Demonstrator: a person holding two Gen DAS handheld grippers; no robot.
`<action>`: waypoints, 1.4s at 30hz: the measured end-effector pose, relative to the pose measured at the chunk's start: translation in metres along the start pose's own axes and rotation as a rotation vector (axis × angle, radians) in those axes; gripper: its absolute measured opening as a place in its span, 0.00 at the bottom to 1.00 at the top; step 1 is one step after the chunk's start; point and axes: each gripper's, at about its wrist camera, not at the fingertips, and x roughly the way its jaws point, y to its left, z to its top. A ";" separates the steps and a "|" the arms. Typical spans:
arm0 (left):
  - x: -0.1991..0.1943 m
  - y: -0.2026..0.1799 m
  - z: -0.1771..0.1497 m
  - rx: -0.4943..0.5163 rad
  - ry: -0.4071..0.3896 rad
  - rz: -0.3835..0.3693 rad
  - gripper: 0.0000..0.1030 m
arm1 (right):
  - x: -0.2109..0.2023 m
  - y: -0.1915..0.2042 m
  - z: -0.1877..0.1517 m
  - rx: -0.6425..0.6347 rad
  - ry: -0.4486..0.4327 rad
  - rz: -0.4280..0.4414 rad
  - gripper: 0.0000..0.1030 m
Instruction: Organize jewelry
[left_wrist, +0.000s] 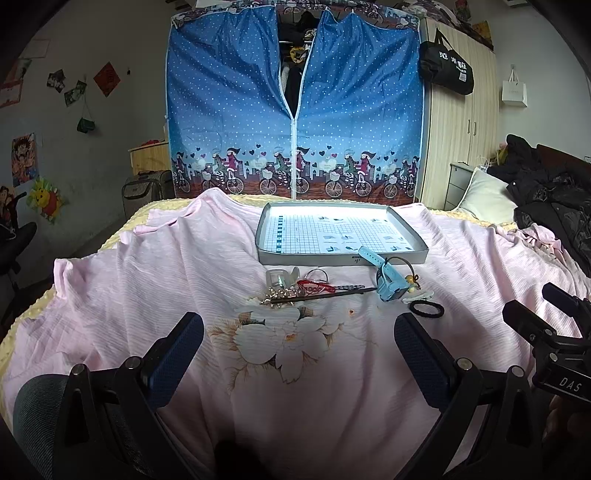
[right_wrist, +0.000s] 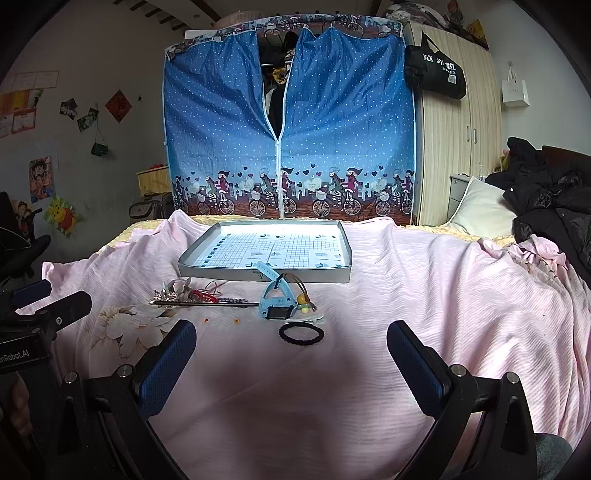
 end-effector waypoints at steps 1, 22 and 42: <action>0.000 0.000 0.000 0.000 0.000 0.000 0.98 | 0.000 0.000 0.000 0.000 0.000 0.000 1.00; 0.002 0.003 -0.003 0.000 0.010 0.000 0.98 | 0.000 0.000 0.000 0.002 0.005 0.000 1.00; 0.003 0.001 -0.005 0.003 0.016 0.000 0.98 | 0.000 0.000 0.001 0.003 0.009 0.001 1.00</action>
